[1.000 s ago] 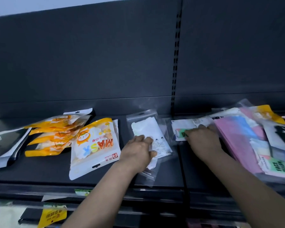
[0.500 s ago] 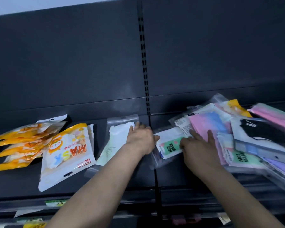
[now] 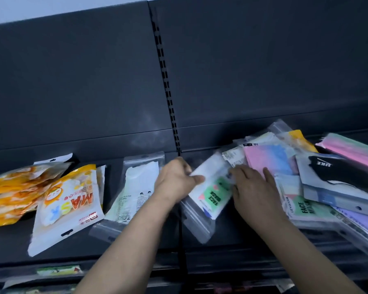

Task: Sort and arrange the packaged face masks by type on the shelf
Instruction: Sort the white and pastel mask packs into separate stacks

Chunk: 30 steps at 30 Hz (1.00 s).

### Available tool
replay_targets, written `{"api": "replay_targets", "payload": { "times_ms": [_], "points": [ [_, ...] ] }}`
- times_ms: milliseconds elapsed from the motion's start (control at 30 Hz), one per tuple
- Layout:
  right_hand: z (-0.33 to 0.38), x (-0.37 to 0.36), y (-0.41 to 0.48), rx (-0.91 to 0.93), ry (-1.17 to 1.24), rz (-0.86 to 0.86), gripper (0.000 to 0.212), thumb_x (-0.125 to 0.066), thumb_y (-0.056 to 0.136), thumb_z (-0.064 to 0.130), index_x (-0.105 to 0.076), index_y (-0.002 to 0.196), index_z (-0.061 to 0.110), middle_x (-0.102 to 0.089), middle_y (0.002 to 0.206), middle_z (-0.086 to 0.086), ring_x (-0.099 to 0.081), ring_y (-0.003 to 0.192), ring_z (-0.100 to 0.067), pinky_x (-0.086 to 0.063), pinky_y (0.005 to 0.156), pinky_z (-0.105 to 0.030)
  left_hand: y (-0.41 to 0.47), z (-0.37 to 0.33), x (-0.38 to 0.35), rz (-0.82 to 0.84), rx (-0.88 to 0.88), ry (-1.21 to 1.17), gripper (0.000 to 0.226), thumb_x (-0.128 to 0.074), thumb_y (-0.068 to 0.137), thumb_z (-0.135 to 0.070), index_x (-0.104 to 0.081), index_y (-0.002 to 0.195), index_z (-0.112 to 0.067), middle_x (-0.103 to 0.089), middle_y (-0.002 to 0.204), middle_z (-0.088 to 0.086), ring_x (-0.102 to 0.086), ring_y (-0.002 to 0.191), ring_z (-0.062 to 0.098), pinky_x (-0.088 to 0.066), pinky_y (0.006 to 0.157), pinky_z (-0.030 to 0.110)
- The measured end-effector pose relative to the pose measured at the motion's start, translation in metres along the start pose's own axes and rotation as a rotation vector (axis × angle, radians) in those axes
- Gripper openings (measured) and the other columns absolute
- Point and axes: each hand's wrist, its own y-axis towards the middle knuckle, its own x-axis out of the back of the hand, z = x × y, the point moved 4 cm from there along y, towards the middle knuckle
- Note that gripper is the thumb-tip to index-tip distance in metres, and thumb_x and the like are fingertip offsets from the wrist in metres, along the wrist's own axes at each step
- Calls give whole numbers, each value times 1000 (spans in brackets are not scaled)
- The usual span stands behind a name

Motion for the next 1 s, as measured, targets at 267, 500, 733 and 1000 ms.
{"api": "replay_targets", "payload": {
  "times_ms": [267, 500, 733, 1000],
  "points": [
    [32, -21, 12, 143, -66, 322, 44, -41, 94, 44, -50, 126, 14, -45, 142, -5, -33, 136, -21, -10, 115, -45, -11, 57, 77, -556, 62, -308, 38, -71, 84, -36, -56, 114, -18, -61, 100, -8, -61, 92, 17, -53, 84, 37],
    [65, -10, -8, 120, 197, 238, 23, -54, 90, 34, -47, 107, 21, -58, 94, -1, -54, 95, -20, -35, 65, -29, -27, 82, 80, -582, 52, -357, 35, -73, 84, -32, -57, 111, -18, -61, 96, -8, -62, 92, 16, -54, 82, 38],
    [28, -8, -8, -85, -1, 410, 82, -49, 78, 71, -27, 144, 29, -15, 157, -6, -9, 145, -27, -14, 114, -49, -23, 84, 79, -527, 19, -361, 35, -74, 81, -35, -56, 108, -23, -68, 99, -4, -68, 86, 20, -58, 76, 45],
    [-8, 17, 35, -163, -54, 209, 30, -46, 93, 39, -59, 116, 25, -60, 122, -5, -51, 113, -26, -42, 85, -36, -15, 59, 63, -401, -37, -379, 32, -74, 83, -31, -57, 108, -21, -62, 84, -14, -67, 80, 19, -55, 73, 38]
  ]
}}
